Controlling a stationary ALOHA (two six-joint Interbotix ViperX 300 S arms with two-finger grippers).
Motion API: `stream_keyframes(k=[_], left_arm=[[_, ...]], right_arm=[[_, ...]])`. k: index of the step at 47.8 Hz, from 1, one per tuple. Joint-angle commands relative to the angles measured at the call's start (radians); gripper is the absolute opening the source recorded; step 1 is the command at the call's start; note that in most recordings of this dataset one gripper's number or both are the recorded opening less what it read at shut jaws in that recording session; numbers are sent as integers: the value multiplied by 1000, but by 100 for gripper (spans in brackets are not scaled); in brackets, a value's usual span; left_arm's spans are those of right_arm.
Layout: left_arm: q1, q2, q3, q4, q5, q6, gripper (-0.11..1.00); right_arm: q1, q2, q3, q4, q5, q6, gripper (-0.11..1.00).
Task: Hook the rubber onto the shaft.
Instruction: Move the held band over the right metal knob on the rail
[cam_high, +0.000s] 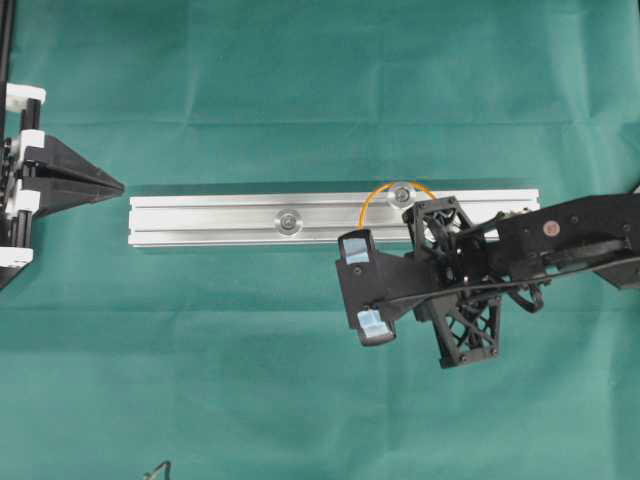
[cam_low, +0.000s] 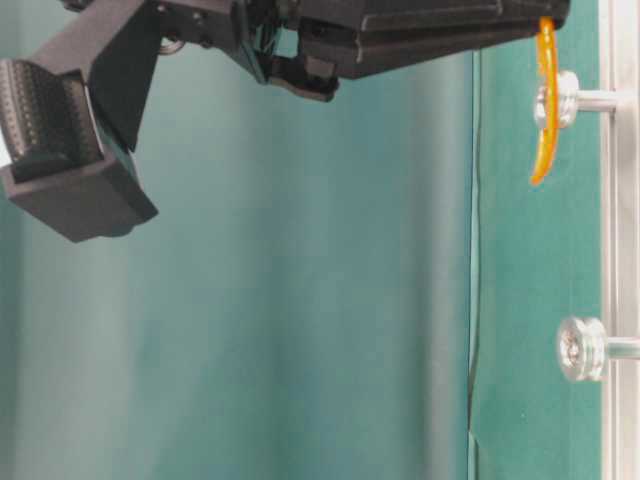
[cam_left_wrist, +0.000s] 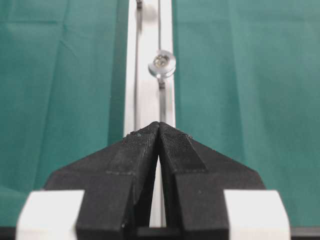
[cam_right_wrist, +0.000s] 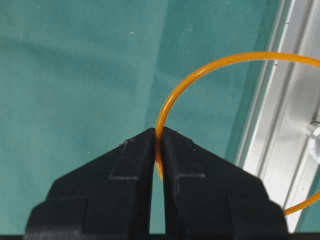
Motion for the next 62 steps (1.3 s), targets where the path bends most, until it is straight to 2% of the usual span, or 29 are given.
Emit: stream_keyframes(k=[1, 33, 38, 51, 62], left_arm=[[3, 5, -26, 2, -5, 0, 0], [3, 5, -28, 2, -6, 0, 0], [3, 5, -26, 2, -5, 0, 0], [3, 5, -26, 2, -5, 0, 0], [3, 5, -26, 2, -5, 0, 0]], right_arm=[[12, -9, -9, 5, -9, 9, 7], [35, -9, -9, 3, -31, 44, 7], [37, -9, -9, 5, -49, 66, 7], [32, 0, -11, -6, -117, 215, 7], [21, 14, -15, -9, -218, 410, 7]])
